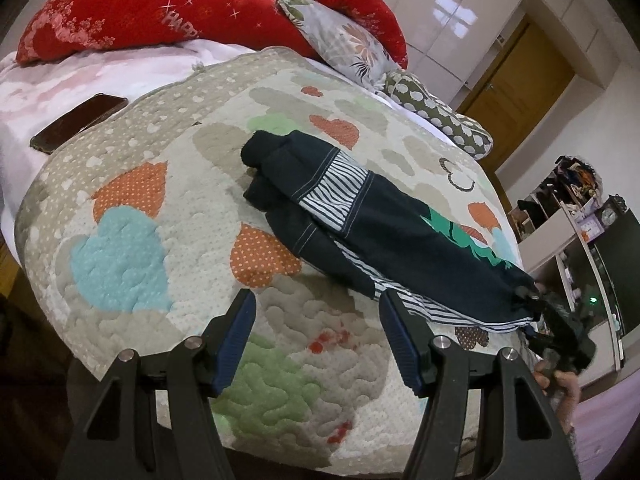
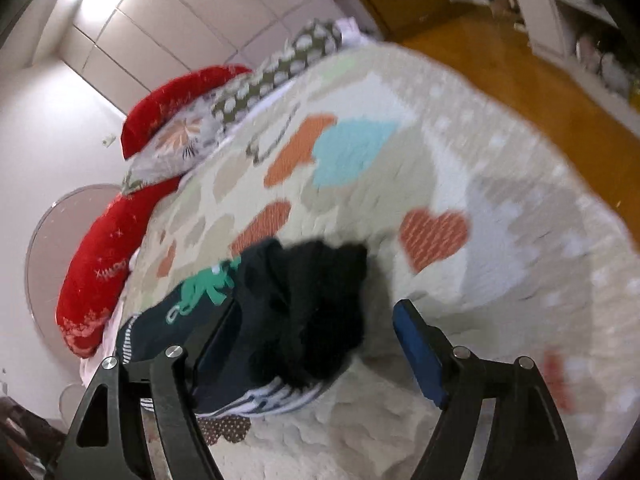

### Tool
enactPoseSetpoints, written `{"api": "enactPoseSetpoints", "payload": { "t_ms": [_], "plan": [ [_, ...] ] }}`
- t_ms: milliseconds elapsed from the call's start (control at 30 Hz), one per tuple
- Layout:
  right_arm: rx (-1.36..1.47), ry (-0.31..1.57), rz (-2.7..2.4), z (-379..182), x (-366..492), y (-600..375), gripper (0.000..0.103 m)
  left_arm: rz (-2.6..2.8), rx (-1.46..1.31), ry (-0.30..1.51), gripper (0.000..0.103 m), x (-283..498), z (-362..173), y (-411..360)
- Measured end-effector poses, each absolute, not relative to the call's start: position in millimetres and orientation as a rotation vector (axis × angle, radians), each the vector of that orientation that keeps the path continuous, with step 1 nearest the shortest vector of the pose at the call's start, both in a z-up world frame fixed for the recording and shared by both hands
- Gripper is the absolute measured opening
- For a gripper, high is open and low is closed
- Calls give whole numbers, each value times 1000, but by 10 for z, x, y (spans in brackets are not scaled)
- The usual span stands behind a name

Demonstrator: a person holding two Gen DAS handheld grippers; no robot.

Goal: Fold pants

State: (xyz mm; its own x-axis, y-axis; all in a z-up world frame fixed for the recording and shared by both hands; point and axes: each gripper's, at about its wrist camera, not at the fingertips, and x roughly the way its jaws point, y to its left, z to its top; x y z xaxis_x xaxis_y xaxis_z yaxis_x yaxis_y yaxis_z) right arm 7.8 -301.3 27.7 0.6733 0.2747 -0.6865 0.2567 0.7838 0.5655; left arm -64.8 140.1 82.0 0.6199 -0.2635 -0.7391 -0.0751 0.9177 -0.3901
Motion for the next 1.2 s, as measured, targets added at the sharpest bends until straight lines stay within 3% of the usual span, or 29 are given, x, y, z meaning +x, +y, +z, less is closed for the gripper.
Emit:
{"api": "enactPoseSetpoints", "payload": {
  "t_ms": [33, 67, 100, 467, 733, 900, 1067, 1200],
  "plan": [
    [691, 860, 12, 238, 106, -2982, 71, -108, -405, 899, 63, -663, 842, 1405],
    [688, 864, 10, 211, 134, -2948, 31, -99, -399, 893, 63, -677, 866, 1412],
    [717, 880, 56, 187, 179, -2928, 16, -91, -395, 888, 63, -690, 885, 1420],
    [597, 886, -70, 399, 115, -3174, 16, -65, -357, 872, 63, -561, 985, 1339],
    [449, 911, -124, 245, 162, -3014, 22, -66, -233, 835, 66, 345, 1138, 926],
    [468, 911, -122, 219, 160, -3035, 23, 98, -10, 926, 66, 930, 768, 689],
    [464, 904, -103, 189, 158, -3052, 26, 182, 107, 1017, 66, 878, 307, 774],
    [502, 889, -95, 157, 165, -3087, 31, 170, 113, 971, 67, 733, 308, 819]
  ]
}}
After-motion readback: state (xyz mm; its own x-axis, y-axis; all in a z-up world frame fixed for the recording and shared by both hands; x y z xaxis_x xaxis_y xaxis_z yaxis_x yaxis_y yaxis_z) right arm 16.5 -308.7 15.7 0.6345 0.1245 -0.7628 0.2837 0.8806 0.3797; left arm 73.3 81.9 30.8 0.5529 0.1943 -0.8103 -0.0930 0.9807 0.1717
